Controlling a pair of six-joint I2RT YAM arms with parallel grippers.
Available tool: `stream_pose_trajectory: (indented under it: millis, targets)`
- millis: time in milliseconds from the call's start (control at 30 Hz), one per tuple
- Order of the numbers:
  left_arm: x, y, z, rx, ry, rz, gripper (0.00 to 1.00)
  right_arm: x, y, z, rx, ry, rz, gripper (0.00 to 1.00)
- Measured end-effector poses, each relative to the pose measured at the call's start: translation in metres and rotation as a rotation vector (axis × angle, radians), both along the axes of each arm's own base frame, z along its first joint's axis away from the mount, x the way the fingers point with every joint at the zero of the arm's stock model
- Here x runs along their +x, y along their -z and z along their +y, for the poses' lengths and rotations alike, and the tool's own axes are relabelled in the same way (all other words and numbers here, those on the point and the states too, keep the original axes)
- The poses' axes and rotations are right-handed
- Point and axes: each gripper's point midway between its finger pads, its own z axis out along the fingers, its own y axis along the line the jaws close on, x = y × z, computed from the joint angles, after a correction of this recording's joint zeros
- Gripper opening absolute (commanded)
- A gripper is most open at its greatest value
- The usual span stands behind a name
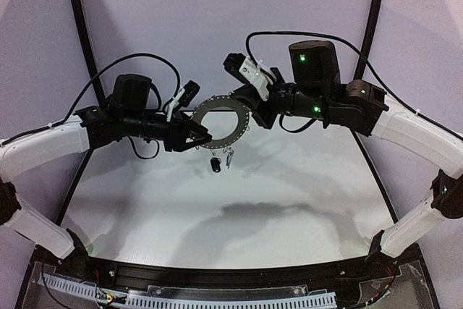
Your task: Remove the keys from the keyring
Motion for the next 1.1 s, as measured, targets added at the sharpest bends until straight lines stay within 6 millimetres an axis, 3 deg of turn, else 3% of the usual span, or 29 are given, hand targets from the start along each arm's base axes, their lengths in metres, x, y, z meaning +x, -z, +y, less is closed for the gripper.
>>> stream_pose_trajectory:
  millis: [267, 300, 333, 400, 733, 833, 867, 933, 1000, 1033, 1100]
  targets:
    - [-0.005, 0.003, -0.005, 0.037, 0.032, -0.015, 0.38, -0.003, -0.007, -0.004, 0.003, -0.002, -0.010, 0.00]
    - [-0.005, 0.005, -0.005, 0.044, 0.035, -0.014, 0.35, -0.004, -0.008, -0.006, 0.004, -0.003, -0.015, 0.00]
    - [-0.006, 0.006, -0.004, 0.049, 0.038, -0.014, 0.21, -0.004, -0.010, -0.006, 0.007, -0.004, -0.018, 0.00]
    - [-0.007, 0.008, -0.003, 0.058, 0.041, -0.012, 0.04, -0.005, -0.013, -0.008, 0.011, -0.006, -0.023, 0.00]
    - [-0.009, 0.007, -0.005, 0.055, 0.057, -0.026, 0.01, -0.005, -0.013, -0.010, 0.006, 0.000, -0.026, 0.00]
    - [-0.006, 0.000, -0.007, 0.034, 0.056, -0.065, 0.01, -0.005, -0.021, -0.011, 0.017, 0.001, -0.032, 0.33]
    - [-0.005, -0.002, -0.007, 0.028, 0.052, -0.074, 0.01, -0.005, -0.023, -0.011, 0.024, 0.003, -0.033, 0.48]
    - [0.000, -0.007, -0.007, 0.015, 0.031, -0.112, 0.01, -0.004, -0.027, -0.010, 0.036, 0.008, -0.048, 0.60]
    - [0.004, -0.014, -0.005, 0.008, 0.002, -0.159, 0.01, -0.002, -0.031, -0.009, 0.055, 0.018, -0.067, 0.81]
    - [0.007, -0.017, -0.005, 0.006, -0.011, -0.182, 0.01, 0.000, -0.033, -0.009, 0.069, 0.027, -0.074, 0.98]
    - [0.013, -0.029, -0.002, 0.001, -0.053, -0.253, 0.01, 0.005, -0.036, -0.009, 0.109, 0.057, -0.089, 0.98]
